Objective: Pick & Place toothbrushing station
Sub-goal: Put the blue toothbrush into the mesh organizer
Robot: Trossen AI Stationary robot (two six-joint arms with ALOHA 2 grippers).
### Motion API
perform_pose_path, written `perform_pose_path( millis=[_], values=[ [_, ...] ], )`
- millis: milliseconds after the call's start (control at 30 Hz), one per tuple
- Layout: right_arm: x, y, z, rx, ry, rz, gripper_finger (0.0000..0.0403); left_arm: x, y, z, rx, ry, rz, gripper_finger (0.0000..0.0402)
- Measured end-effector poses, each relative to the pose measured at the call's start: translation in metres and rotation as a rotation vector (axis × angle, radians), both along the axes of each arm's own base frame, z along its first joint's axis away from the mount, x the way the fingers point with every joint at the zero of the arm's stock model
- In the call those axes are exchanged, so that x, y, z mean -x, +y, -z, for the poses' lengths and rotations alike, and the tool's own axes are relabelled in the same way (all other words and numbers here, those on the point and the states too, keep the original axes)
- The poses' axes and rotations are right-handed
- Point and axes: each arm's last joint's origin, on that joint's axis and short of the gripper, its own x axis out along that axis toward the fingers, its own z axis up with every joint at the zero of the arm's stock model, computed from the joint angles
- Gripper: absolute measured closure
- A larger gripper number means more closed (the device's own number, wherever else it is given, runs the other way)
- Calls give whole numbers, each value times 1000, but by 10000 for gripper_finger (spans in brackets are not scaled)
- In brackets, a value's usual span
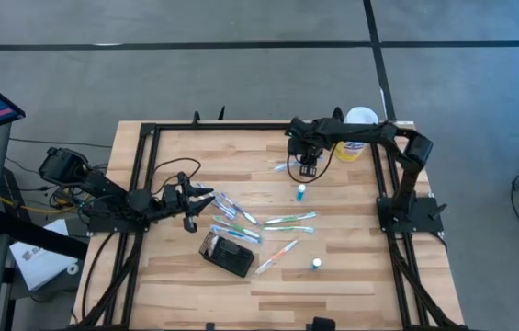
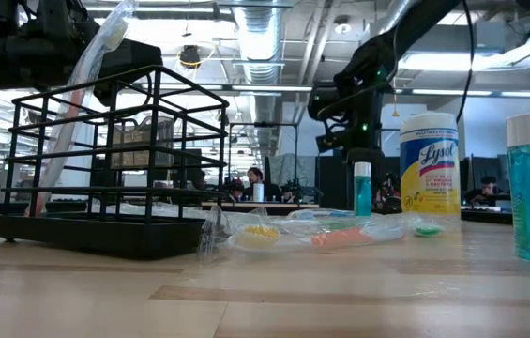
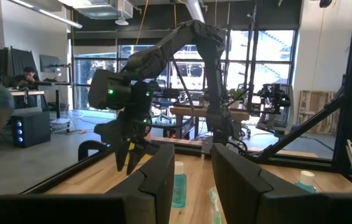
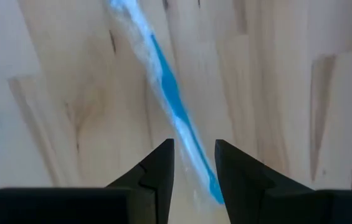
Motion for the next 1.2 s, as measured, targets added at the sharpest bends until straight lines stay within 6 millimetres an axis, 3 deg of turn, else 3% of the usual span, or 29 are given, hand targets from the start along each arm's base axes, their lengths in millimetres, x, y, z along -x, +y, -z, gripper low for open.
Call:
perform_pose_path(
  millis=[200, 1200],
  values=[
    [-3, 1, 8, -16, 8, -7, 296, 0, 0, 0, -5, 0, 9, 298],
    [-12, -5, 7, 45, -95, -23, 296, 0, 0, 0, -5, -1, 8, 298]
  ],
)
